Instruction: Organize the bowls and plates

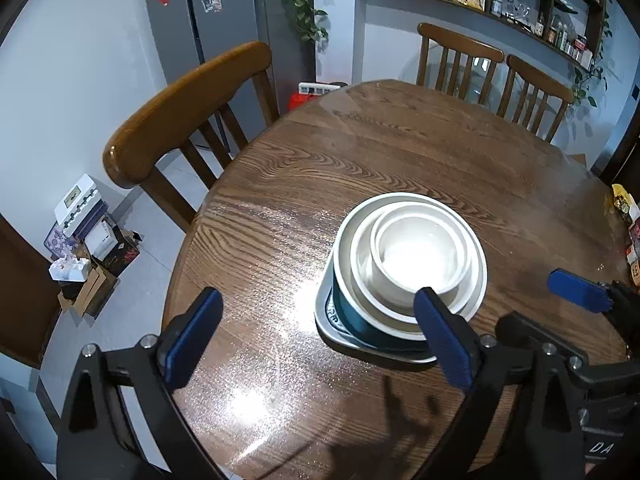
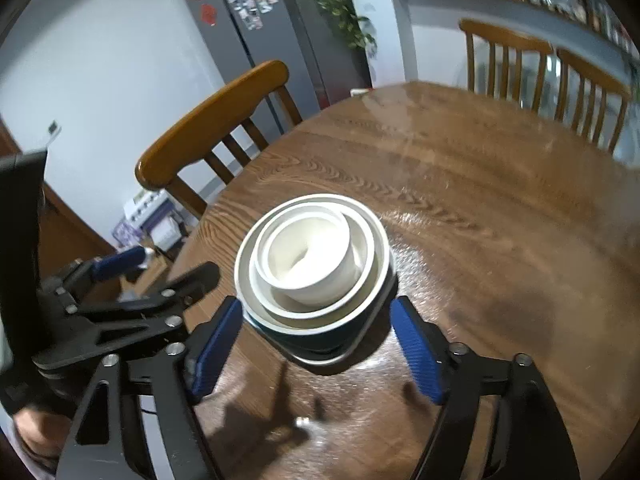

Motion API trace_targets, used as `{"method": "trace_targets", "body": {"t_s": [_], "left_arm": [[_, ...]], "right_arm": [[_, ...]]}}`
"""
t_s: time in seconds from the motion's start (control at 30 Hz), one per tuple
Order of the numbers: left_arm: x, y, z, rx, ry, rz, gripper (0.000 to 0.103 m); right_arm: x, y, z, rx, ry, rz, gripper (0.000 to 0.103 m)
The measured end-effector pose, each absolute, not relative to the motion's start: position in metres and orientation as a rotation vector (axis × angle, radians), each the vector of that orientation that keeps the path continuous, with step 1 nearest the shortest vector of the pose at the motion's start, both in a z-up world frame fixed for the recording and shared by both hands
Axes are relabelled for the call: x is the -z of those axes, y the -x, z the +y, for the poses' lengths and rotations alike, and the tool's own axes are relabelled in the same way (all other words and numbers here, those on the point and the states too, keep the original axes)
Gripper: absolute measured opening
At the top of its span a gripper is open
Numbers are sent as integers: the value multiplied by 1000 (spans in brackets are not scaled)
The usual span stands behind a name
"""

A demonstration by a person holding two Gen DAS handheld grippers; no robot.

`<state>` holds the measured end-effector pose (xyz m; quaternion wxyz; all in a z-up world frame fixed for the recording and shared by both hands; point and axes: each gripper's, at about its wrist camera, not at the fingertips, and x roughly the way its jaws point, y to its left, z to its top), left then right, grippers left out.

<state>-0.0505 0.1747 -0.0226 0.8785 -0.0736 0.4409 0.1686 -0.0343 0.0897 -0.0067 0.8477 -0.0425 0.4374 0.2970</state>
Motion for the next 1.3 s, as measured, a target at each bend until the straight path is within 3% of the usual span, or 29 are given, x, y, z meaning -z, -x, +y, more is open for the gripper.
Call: {"method": "trace_targets", "body": {"t_s": [0.17,1.3], "left_arm": [[20,59,174,-374,154,911,102],[25,63,169,-408,144,944,102]], "right_arm": [[4,39,85,-657,105,904,87],[9,44,82,-679,130,909,87]]}}
